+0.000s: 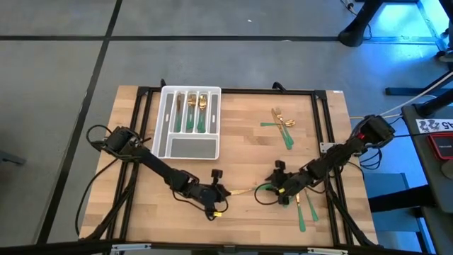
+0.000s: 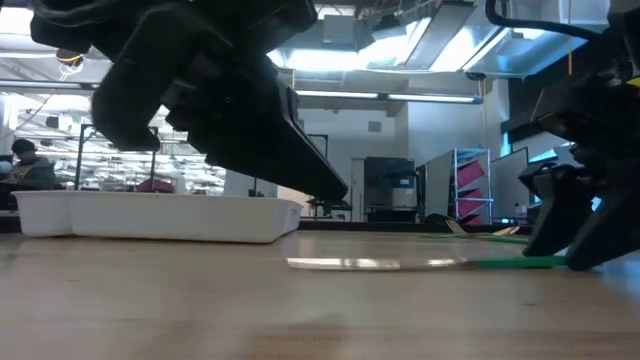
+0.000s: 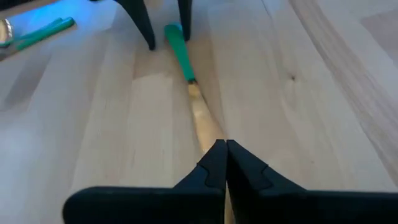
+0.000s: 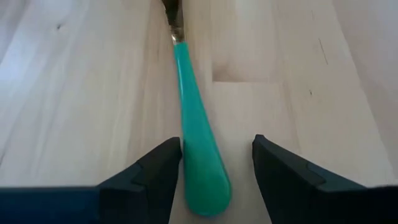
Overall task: Sort silverware
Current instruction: Put the green knife into the white cutlery tray
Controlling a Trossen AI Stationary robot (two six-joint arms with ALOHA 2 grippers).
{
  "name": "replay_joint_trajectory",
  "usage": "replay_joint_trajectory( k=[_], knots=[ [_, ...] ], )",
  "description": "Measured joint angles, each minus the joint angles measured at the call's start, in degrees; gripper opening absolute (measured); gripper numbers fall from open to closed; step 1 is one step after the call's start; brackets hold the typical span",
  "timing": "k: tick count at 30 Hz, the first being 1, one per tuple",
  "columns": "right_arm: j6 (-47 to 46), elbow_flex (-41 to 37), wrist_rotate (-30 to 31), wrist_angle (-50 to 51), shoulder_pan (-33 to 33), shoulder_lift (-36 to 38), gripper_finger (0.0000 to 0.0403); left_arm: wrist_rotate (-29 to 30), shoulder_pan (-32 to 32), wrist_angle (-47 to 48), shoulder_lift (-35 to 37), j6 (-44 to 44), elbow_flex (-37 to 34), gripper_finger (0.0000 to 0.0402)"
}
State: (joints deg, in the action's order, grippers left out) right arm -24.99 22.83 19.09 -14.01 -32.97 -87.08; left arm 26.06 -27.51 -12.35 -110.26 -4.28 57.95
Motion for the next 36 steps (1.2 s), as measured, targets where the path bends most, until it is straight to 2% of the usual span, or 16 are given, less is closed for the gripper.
replay_joint_trajectory(
  k=[13, 17, 20, 22, 25, 31, 36],
  knots=[
    [-0.1, 0.2, -2.2, -5.0, 0.0, -6.9, 0.0061, 0.9, 0.1, -0.2, 0.1, 0.5, 0.1, 0.0000],
    [-1.3, -1.2, -2.7, -9.2, 0.0, -7.7, 0.0052, 2.1, 0.1, -0.3, 0.1, 3.0, 0.2, 0.0006],
    [-1.2, -4.0, -2.9, -16.2, 0.0, -8.0, 0.0045, 2.1, 0.1, -0.4, -0.6, 6.4, 0.2, 0.0032],
    [-0.6, -6.1, -3.3, -21.1, 0.0, -8.2, 0.0011, 2.1, 0.1, -0.3, -1.4, 6.3, 0.2, 0.0060],
    [-0.5, -8.7, -2.7, -25.8, -0.1, -8.3, 0.0002, 2.1, 1.0, -0.5, -2.9, 4.1, 0.2, 0.0111],
    [-0.3, -9.7, -2.0, -26.9, -0.1, -8.5, 0.0002, 2.1, 3.3, -0.4, -5.6, -3.1, 0.2, 0.0190],
    [-0.1, -9.7, -2.2, -26.9, 0.0, -8.5, 0.0001, 0.9, 4.8, -0.5, -7.0, -6.2, 0.4, 0.0214]
  ],
)
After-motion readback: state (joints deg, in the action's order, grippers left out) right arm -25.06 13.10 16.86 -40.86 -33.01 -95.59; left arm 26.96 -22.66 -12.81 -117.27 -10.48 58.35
